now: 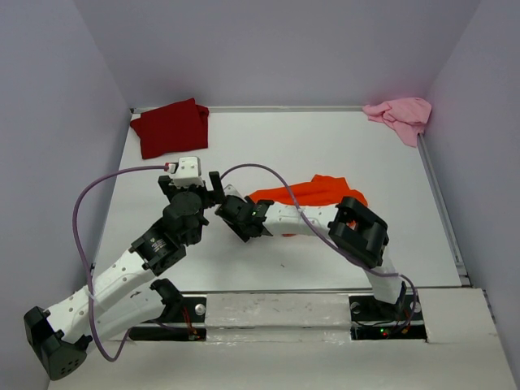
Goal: Fold and stack the t-shirts
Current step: Flatten the tshirt out
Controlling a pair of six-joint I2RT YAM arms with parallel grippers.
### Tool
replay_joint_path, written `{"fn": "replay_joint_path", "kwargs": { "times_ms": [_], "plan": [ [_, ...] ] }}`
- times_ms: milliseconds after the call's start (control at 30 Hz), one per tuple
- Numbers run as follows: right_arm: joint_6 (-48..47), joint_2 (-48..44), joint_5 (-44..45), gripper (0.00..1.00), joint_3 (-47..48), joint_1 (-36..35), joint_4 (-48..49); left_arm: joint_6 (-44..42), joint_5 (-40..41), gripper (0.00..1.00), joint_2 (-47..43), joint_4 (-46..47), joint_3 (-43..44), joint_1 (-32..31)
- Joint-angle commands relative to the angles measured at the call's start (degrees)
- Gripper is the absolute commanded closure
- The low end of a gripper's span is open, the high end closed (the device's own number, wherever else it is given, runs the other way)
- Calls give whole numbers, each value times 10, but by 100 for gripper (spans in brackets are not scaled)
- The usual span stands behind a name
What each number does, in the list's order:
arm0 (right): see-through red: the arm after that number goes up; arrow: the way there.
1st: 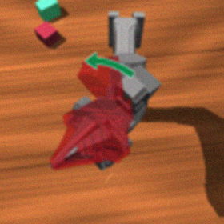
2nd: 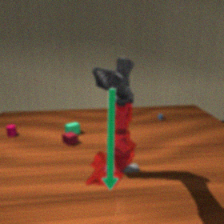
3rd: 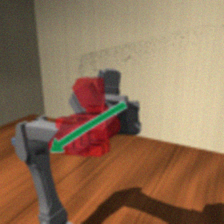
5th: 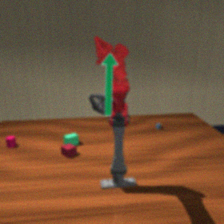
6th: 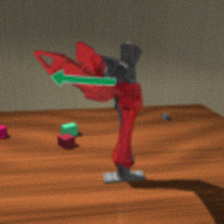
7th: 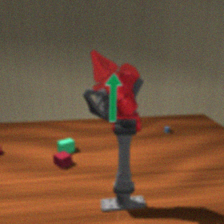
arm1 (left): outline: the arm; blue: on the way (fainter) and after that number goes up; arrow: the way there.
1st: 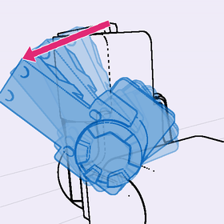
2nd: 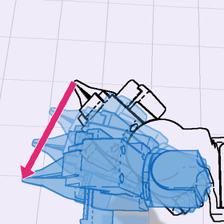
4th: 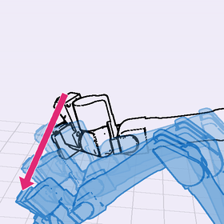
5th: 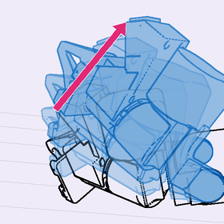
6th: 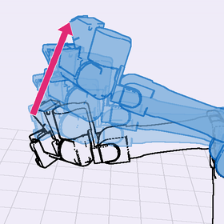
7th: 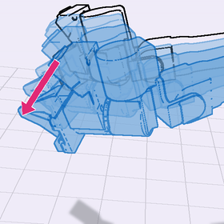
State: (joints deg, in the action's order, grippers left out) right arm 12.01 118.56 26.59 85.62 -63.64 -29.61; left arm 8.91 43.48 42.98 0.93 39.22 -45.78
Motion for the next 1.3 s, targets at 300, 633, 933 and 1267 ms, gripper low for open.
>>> {"fn": "replay_joint_path", "kwargs": {
  "times_ms": [300, 633, 933, 1267],
  "plan": [
    [23, -8, 7, 100, 6, 12, -1, 3, 3, 1, -7, 21, -3, 1],
    [-8, -172, 0, 100, 39, 12, -45, 8, 63, 1, -18, 14, -3, 3],
    [-73, -229, 47, 100, 214, 12, -125, 8, 62, 1, -13, 13, -3, 4],
    [-172, -173, 103, 100, 543, 12, -182, 8, 53, 1, -7, 14, -5, 4]
  ]
}}
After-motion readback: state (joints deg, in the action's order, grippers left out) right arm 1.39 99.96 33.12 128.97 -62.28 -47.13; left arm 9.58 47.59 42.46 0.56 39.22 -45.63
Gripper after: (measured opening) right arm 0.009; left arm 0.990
